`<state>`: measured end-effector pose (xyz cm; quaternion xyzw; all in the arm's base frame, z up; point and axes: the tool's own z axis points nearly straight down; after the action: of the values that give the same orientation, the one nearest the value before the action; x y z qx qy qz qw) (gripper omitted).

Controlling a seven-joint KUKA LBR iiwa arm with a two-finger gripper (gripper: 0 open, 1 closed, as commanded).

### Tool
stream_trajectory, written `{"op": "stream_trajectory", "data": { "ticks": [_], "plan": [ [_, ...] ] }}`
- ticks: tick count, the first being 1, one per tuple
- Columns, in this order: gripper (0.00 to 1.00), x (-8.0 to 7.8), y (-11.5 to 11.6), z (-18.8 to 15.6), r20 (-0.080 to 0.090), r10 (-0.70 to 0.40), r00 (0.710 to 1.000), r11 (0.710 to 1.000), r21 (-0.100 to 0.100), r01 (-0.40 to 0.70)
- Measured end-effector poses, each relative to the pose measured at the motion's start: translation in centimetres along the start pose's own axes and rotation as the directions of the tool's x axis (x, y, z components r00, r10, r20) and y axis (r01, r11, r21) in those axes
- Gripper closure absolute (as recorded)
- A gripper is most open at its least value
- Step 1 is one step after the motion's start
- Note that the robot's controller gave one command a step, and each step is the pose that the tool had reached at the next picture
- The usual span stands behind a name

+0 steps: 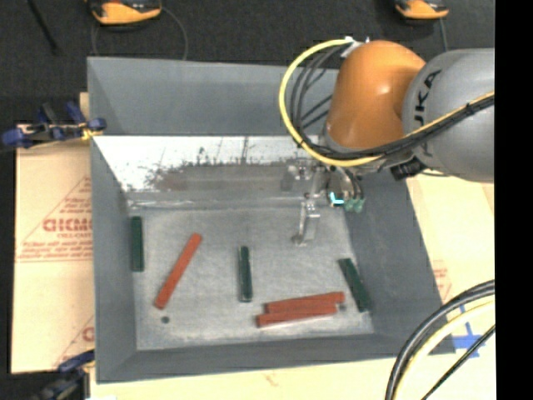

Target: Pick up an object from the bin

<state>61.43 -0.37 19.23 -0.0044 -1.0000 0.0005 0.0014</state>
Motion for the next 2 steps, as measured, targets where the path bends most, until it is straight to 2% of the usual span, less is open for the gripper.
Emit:
{"op": "stream_trajectory", "data": {
  "ticks": [1,2],
  "plan": [
    [0.0,8.5,0.6,7.4,-0.006,-0.103,0.995,0.995,-0.001,0.103],
    [0.0,12.9,-2.2,12.4,0.008,-0.156,0.988,0.988,0.001,0.156]
  ]
}}
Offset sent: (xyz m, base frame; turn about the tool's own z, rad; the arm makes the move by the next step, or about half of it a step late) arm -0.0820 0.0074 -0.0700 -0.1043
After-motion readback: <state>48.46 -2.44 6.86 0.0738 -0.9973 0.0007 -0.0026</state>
